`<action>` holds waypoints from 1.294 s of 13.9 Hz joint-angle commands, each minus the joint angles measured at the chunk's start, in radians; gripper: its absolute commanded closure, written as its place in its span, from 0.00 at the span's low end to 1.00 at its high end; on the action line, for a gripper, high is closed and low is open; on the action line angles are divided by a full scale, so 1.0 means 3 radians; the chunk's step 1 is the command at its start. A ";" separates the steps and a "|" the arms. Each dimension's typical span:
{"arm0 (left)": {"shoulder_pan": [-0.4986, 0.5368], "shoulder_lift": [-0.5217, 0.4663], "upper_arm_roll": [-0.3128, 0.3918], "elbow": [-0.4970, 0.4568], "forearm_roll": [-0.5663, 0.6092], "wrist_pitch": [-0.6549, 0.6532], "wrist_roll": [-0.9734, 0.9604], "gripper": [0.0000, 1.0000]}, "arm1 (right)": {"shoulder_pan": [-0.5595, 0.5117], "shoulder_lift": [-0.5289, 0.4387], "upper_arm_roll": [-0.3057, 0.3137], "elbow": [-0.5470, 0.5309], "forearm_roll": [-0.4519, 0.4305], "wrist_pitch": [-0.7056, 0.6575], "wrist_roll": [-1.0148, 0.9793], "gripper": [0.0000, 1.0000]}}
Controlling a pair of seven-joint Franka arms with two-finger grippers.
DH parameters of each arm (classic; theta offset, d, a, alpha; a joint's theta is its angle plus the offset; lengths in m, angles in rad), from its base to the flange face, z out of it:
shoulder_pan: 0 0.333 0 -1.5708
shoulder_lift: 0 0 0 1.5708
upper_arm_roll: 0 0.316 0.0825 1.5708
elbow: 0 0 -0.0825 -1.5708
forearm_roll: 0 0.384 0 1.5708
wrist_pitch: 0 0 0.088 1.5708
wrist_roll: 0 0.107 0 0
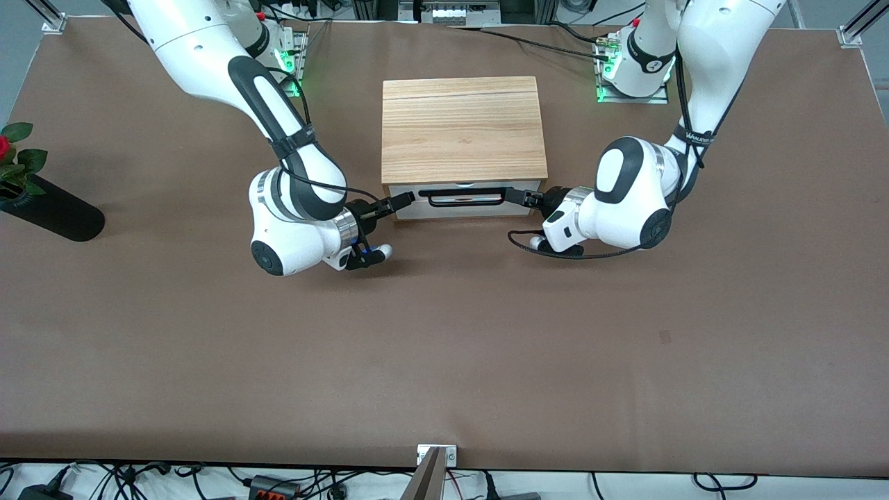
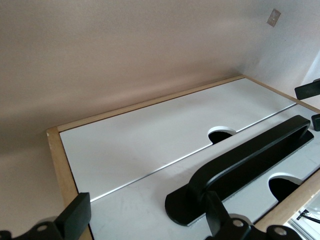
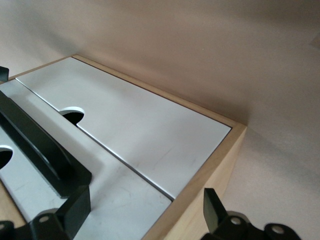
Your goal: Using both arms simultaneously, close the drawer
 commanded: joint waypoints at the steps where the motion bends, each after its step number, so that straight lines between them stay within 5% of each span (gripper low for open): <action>1: 0.0054 -0.0149 -0.0071 -0.0039 -0.0089 -0.0118 -0.0009 0.00 | -0.0093 -0.0016 -0.0010 0.0165 0.0048 -0.0147 -0.0044 0.00; 6: 0.0126 -0.0104 0.0123 0.0890 0.0324 -0.0792 -0.0040 0.00 | -0.0272 -0.0026 -0.0036 0.0477 -0.0008 -0.0163 0.0002 0.00; 12: 0.0254 -0.0037 0.0124 0.1745 0.1820 -0.1268 -0.0025 0.00 | -0.0568 -0.0052 -0.0041 0.1213 -0.0672 -0.0275 0.0023 0.00; 15: 0.0269 -0.0052 0.0124 0.2063 0.2598 -0.1575 -0.0020 0.00 | -0.0773 -0.0057 -0.0072 0.1570 -0.1274 -0.0280 0.0023 0.00; 18: 0.0264 -0.0164 0.0205 0.2268 0.2907 -0.1826 -0.0025 0.00 | -0.0784 -0.0113 -0.0072 0.1715 -0.2098 -0.0321 0.0023 0.00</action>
